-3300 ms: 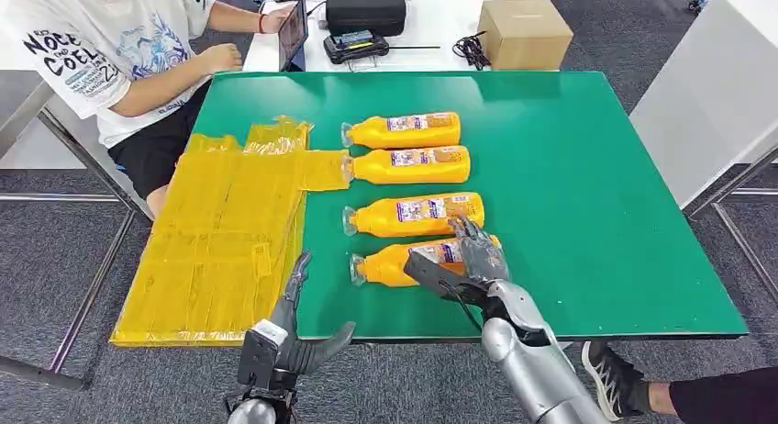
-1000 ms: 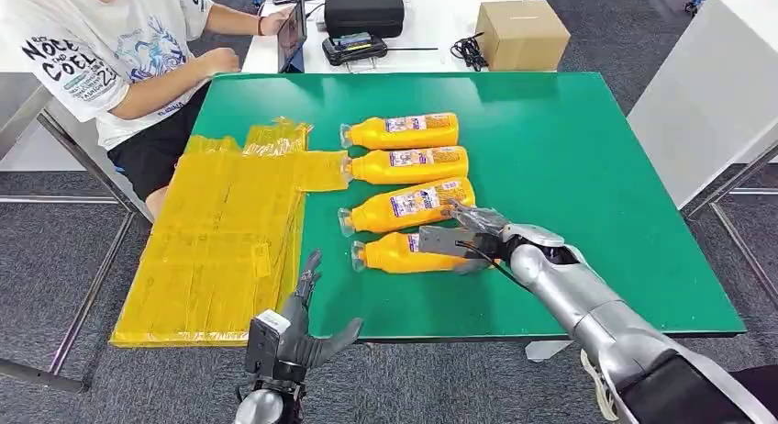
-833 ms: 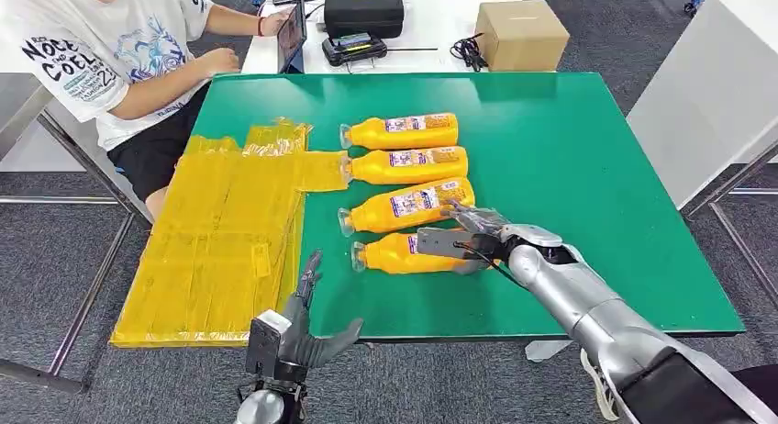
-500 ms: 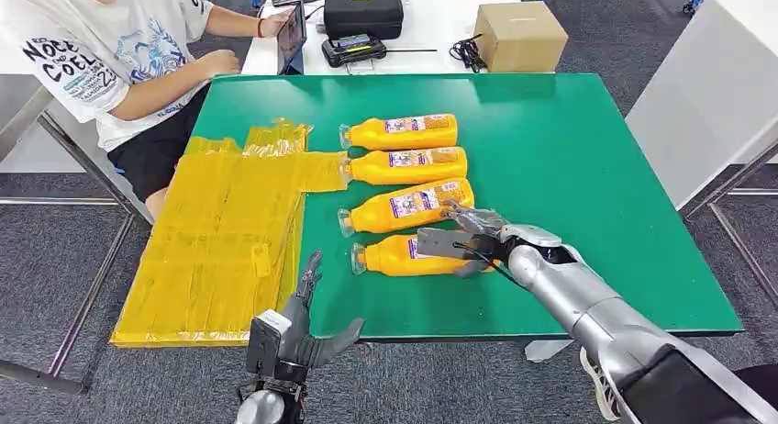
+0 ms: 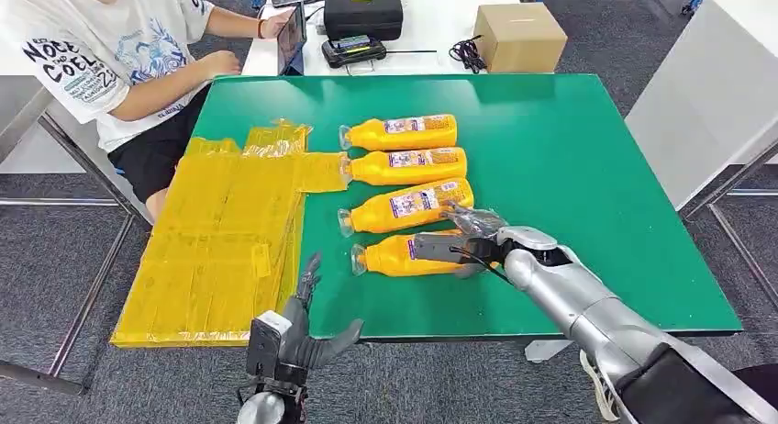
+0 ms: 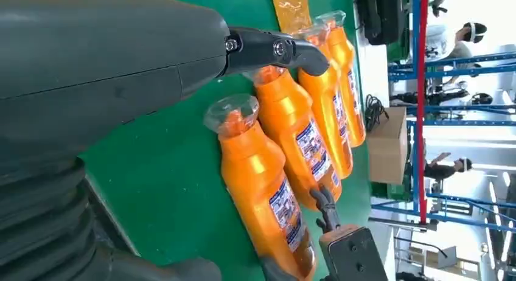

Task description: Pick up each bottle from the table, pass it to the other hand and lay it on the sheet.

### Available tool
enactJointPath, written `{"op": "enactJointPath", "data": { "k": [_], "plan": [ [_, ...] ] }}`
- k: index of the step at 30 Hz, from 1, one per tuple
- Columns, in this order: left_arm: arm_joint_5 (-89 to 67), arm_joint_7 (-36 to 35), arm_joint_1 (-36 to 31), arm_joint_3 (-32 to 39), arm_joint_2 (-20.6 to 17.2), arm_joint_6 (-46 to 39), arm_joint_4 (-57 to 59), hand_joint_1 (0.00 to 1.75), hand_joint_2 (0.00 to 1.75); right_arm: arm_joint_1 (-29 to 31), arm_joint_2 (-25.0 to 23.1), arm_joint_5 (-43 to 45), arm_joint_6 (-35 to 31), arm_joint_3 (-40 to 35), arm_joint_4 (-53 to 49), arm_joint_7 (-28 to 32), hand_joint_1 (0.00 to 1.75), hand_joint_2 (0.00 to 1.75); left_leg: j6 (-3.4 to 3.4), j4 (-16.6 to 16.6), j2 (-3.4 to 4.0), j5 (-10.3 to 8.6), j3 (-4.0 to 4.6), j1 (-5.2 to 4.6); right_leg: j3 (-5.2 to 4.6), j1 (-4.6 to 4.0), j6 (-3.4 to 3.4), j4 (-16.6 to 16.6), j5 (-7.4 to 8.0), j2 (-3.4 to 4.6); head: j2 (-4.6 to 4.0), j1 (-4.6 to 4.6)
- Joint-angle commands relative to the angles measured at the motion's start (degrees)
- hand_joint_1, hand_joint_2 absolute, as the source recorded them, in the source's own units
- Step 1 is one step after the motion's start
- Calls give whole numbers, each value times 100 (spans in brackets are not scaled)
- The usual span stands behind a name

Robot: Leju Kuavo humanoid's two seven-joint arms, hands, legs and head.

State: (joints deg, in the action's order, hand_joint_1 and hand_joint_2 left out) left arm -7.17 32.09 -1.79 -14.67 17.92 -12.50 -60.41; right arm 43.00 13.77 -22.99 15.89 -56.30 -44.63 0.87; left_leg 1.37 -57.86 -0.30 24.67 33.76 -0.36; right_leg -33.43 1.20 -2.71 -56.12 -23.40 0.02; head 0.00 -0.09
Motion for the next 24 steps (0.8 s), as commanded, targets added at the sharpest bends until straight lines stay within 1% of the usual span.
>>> {"op": "enactJointPath", "data": {
  "k": [1, 10, 23, 24],
  "plan": [
    [4, -43, 5, -15, -113, 6, 38, 0, 175, -120, -105, -172, -156, -318, 156, -131, 0, 175, -9, 5, 2, 1, -6, 9, 9, -9, 11, 10, 1, 0, 0, 0],
    [-5, -52, 50, 40, -112, -1, -18, 0, 175, -172, -46, -328, -267, -270, -40, -222, 0, 175, -10, 4, 3, 1, -2, 10, 6, -11, 13, 10, 2, 1, 0, 0],
    [-37, -51, 61, 98, -100, 7, -4, 0, 175, -300, 28, -399, -185, -197, -309, -190, 0, 175, -6, 3, -1, 1, -3, 3, 4, -3, 7, 4, -1, -3, 0, 0],
    [-37, -51, 61, 98, -100, 7, -4, 0, 175, -300, 28, -399, -185, -197, -309, -190, 0, 175, -11, 2, 1, 2, 0, 11, 4, -12, 14, 9, 1, -2, 0, 0]
  ]
}}
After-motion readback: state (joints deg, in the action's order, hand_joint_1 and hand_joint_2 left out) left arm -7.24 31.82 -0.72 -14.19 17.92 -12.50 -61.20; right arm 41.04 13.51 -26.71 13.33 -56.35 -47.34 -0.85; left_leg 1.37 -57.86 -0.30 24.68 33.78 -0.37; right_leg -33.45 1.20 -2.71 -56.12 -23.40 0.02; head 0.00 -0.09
